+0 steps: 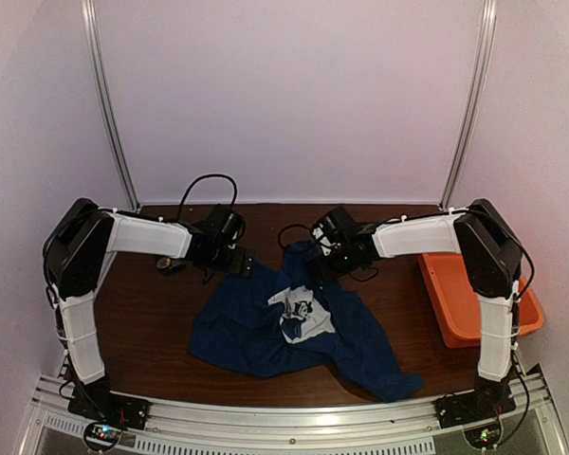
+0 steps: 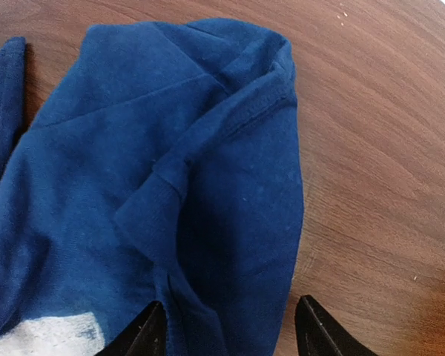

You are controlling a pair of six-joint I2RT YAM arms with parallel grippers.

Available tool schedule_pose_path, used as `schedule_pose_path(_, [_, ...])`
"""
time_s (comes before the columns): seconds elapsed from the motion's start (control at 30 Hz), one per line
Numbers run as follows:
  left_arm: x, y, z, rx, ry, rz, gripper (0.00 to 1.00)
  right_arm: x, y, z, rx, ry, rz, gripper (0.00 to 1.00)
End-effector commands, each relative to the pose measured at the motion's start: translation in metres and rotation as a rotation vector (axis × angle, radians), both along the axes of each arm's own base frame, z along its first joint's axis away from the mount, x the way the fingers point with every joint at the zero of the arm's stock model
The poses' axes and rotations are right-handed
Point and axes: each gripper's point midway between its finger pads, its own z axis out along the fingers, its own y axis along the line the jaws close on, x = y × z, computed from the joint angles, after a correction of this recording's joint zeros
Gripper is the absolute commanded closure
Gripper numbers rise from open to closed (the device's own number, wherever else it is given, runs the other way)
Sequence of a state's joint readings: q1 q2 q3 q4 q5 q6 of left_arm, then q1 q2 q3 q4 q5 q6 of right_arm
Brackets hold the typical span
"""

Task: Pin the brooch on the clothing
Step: Smooth out the clothing with brooches at the center of the board.

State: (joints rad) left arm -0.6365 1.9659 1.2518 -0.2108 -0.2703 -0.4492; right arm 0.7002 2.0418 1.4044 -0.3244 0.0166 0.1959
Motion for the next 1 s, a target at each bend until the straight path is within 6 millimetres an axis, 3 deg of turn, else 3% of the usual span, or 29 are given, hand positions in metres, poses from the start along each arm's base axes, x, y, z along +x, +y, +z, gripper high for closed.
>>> schedule_pose_path(0.0, [0.003,0.004,-0.013,0.075,0.028,-0.012,0.02,0.008,-0.005,-0.005,-0.048,-0.005,-0.048,0.41])
schedule_pose_path(0.17, [0.002,0.010,-0.020,0.144,0.038,-0.006,0.02,0.008,-0.002,-0.014,-0.046,0.013,-0.044,0.56])
schedule_pose_path(0.33, [0.003,0.016,-0.026,0.220,0.057,-0.001,0.02,0.012,-0.020,-0.022,-0.122,0.007,-0.103,0.68])
schedule_pose_path(0.67, [0.003,0.036,-0.041,0.356,0.103,0.043,0.02,0.022,-0.098,-0.032,-0.223,0.037,-0.294,0.66])
schedule_pose_path(0.87, [0.006,0.058,-0.044,0.375,0.129,0.097,0.02,0.034,-0.155,-0.019,-0.262,0.033,-0.415,0.66])
schedule_pose_path(0.97, [0.010,0.066,-0.041,0.378,0.130,0.118,0.03,0.042,-0.170,-0.008,-0.269,0.018,-0.442,0.66])
